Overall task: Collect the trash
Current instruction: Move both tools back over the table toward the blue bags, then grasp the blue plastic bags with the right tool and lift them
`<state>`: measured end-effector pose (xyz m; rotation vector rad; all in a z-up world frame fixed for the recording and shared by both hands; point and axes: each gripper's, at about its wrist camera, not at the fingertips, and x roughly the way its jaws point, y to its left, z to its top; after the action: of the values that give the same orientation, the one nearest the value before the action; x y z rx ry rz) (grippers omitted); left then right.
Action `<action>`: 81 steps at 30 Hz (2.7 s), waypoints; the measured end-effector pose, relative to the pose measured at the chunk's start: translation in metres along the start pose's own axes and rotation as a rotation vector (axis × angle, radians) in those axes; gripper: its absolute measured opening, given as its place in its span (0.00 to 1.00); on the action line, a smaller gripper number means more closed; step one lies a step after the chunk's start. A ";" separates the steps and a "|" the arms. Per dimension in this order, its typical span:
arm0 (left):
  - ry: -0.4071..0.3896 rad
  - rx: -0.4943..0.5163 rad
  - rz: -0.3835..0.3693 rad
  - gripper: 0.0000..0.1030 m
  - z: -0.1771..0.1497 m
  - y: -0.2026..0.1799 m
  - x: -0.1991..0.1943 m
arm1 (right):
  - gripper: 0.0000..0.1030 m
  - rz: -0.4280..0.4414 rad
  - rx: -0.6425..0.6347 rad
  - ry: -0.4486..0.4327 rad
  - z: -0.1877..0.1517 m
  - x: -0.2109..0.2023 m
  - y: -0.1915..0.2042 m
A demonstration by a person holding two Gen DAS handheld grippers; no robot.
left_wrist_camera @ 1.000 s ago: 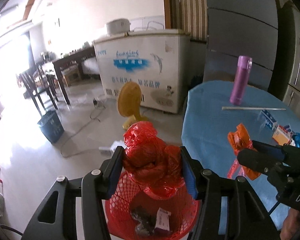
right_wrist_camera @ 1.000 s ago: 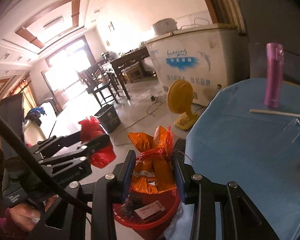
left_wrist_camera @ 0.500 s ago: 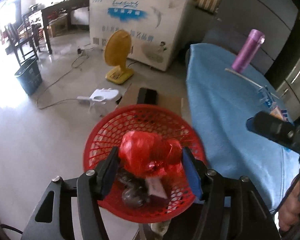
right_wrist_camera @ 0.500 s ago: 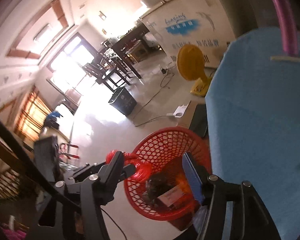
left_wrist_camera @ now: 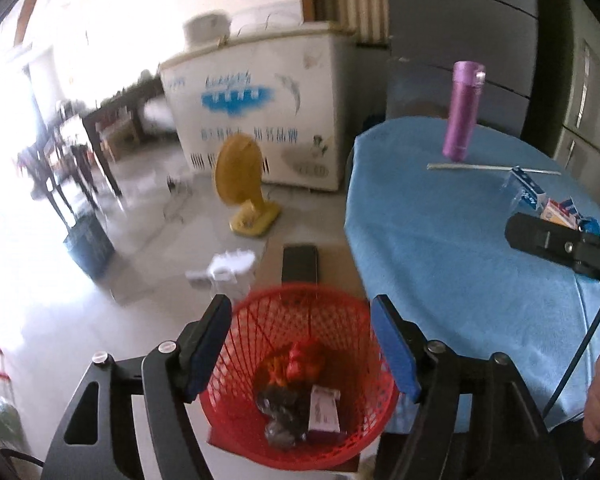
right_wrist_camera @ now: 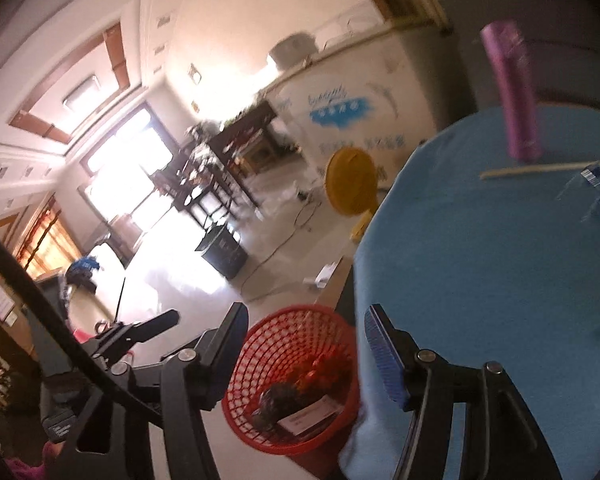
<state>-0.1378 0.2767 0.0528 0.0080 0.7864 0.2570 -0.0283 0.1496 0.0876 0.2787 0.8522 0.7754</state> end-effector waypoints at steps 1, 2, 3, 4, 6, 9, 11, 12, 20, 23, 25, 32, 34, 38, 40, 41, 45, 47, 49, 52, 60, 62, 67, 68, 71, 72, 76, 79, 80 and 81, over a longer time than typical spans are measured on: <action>-0.026 0.027 0.021 0.71 0.005 -0.009 -0.009 | 0.63 -0.009 0.000 -0.022 0.002 -0.010 -0.002; -0.049 0.049 0.034 0.71 0.009 -0.015 -0.017 | 0.63 -0.021 0.000 -0.044 0.004 -0.019 -0.004; -0.066 0.062 0.041 0.71 0.013 -0.018 -0.020 | 0.63 -0.033 -0.001 -0.066 0.006 -0.030 -0.007; -0.087 0.079 0.048 0.72 0.016 -0.023 -0.027 | 0.63 -0.040 -0.001 -0.082 0.007 -0.038 -0.007; -0.121 0.108 0.061 0.72 0.021 -0.035 -0.039 | 0.63 -0.061 -0.001 -0.126 0.010 -0.058 -0.012; -0.159 0.151 0.070 0.72 0.027 -0.051 -0.055 | 0.63 -0.075 0.014 -0.176 0.014 -0.084 -0.019; -0.177 0.172 0.073 0.72 0.029 -0.060 -0.062 | 0.63 -0.086 0.026 -0.204 0.014 -0.100 -0.023; -0.186 0.181 0.072 0.72 0.031 -0.065 -0.066 | 0.63 -0.090 0.032 -0.216 0.013 -0.107 -0.026; -0.208 0.236 0.060 0.72 0.035 -0.098 -0.080 | 0.63 -0.114 0.071 -0.283 0.008 -0.149 -0.047; -0.208 0.251 0.056 0.72 0.035 -0.108 -0.083 | 0.63 -0.115 0.085 -0.300 0.008 -0.156 -0.055; -0.207 0.261 0.051 0.72 0.036 -0.114 -0.083 | 0.63 -0.119 0.092 -0.311 0.007 -0.161 -0.058; -0.202 0.301 0.038 0.72 0.039 -0.136 -0.084 | 0.63 -0.126 0.124 -0.336 0.001 -0.176 -0.076; -0.199 0.312 0.034 0.72 0.040 -0.143 -0.083 | 0.63 -0.131 0.135 -0.342 0.000 -0.180 -0.083; -0.197 0.341 0.025 0.72 0.043 -0.158 -0.080 | 0.63 -0.145 0.157 -0.354 -0.004 -0.188 -0.096; -0.195 0.357 0.019 0.72 0.044 -0.167 -0.077 | 0.63 -0.152 0.172 -0.360 -0.006 -0.192 -0.104; -0.193 0.365 0.015 0.72 0.045 -0.172 -0.076 | 0.63 -0.157 0.182 -0.363 -0.007 -0.194 -0.109; -0.151 0.379 -0.055 0.72 0.046 -0.192 -0.065 | 0.63 -0.192 0.218 -0.381 -0.013 -0.207 -0.131; -0.096 0.374 -0.125 0.72 0.044 -0.201 -0.055 | 0.63 -0.230 0.248 -0.390 -0.018 -0.217 -0.148; -0.017 0.376 -0.197 0.72 0.037 -0.212 -0.039 | 0.63 -0.290 0.293 -0.396 -0.030 -0.231 -0.171; 0.093 0.385 -0.256 0.72 0.025 -0.226 -0.016 | 0.63 -0.354 0.375 -0.391 -0.047 -0.248 -0.204; 0.229 0.417 -0.326 0.72 0.012 -0.259 0.020 | 0.63 -0.456 0.540 -0.325 -0.078 -0.265 -0.275; 0.242 0.431 -0.345 0.72 0.013 -0.270 0.024 | 0.63 -0.465 0.529 -0.292 -0.075 -0.258 -0.282; 0.235 0.430 -0.356 0.72 0.023 -0.282 0.027 | 0.61 -0.487 0.461 -0.204 -0.066 -0.231 -0.296; 0.238 0.428 -0.355 0.72 0.024 -0.282 0.029 | 0.58 -0.503 0.442 -0.185 -0.062 -0.223 -0.299; 0.252 0.419 -0.344 0.72 0.025 -0.278 0.035 | 0.48 -0.480 0.434 -0.151 -0.053 -0.204 -0.309; 0.259 0.415 -0.337 0.72 0.025 -0.276 0.037 | 0.47 -0.480 0.429 -0.144 -0.050 -0.199 -0.312; 0.280 0.395 -0.322 0.72 0.025 -0.270 0.042 | 0.46 -0.482 0.395 -0.110 -0.039 -0.178 -0.320; 0.280 0.391 -0.324 0.72 0.027 -0.271 0.042 | 0.47 -0.438 0.421 -0.082 -0.034 -0.165 -0.329; 0.276 0.395 -0.323 0.72 0.028 -0.272 0.040 | 0.47 -0.419 0.432 -0.077 -0.033 -0.162 -0.332; 0.274 0.398 -0.322 0.72 0.028 -0.274 0.039 | 0.47 -0.410 0.441 -0.072 -0.032 -0.160 -0.334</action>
<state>-0.0301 0.0232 0.0170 0.2233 1.0862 -0.2111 0.0488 -0.1996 -0.0121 0.4993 0.9676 0.1884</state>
